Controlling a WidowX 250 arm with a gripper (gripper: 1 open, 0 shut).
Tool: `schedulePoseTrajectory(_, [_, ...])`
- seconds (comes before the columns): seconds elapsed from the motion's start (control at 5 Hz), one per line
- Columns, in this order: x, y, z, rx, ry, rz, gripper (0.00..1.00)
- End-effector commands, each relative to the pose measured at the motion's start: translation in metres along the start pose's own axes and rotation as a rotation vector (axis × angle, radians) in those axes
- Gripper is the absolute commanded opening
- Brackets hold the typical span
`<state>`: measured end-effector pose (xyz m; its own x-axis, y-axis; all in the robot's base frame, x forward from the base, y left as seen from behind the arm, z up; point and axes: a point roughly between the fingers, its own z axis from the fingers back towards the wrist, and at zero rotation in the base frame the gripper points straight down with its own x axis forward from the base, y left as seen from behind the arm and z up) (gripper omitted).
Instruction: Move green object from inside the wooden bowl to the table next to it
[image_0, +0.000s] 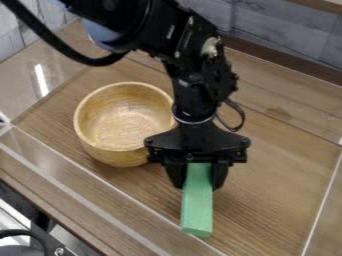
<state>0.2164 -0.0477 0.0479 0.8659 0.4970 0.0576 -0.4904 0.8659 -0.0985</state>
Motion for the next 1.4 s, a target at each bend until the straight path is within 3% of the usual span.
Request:
schedulePoseTrajectory(0.0, [0.006,-0.009,0.002,-0.007,-0.022,-0.01,0.0])
schedulePoseTrajectory(0.6, [0.008,-0.006,-0.021,0.007,-0.023,-0.01,0.0])
schedulePoseTrajectory(1.0, [0.005,0.014,-0.021,0.017,-0.013,-0.13,0.0])
schedulePoseTrajectory(1.2, [0.008,0.01,-0.014,0.023,-0.015,-0.121,0.0])
